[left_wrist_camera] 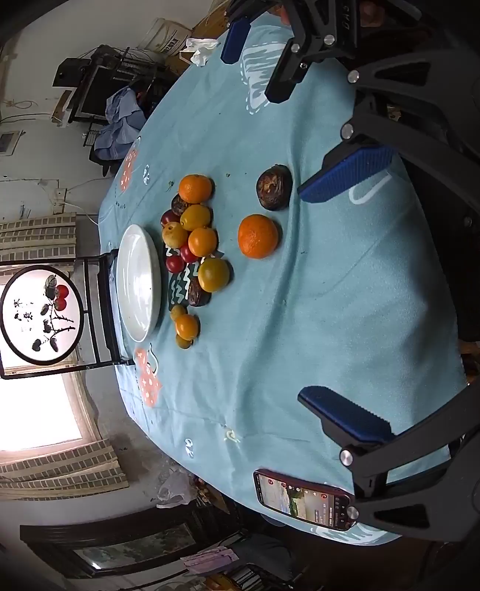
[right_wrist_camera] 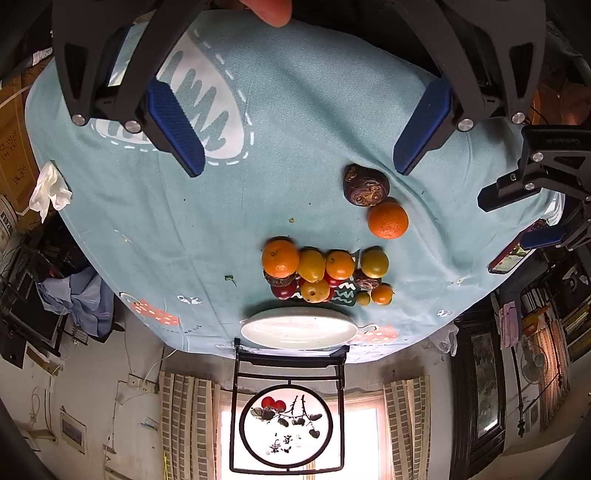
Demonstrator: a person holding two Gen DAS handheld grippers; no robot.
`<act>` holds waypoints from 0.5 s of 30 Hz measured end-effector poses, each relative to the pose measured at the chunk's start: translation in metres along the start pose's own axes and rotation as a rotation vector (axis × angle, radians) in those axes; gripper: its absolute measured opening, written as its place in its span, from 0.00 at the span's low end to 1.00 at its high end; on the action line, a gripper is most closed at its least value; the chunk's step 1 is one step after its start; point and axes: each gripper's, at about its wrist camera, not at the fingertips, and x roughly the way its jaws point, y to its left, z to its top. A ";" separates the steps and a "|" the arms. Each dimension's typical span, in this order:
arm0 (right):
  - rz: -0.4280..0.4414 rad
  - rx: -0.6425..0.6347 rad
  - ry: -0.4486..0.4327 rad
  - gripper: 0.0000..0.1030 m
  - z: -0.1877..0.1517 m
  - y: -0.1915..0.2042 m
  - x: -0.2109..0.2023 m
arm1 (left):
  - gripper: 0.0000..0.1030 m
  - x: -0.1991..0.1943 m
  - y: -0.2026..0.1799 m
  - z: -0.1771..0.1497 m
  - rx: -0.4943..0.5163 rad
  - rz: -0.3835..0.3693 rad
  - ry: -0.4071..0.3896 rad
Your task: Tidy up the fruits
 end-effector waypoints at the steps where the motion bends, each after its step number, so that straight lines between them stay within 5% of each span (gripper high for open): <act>1: 0.001 0.000 0.001 0.99 0.000 0.000 0.000 | 0.98 0.000 0.000 0.000 -0.001 0.002 -0.001; 15: 0.001 0.003 0.006 0.99 0.001 0.000 0.001 | 0.98 0.004 0.003 0.000 -0.012 0.004 0.000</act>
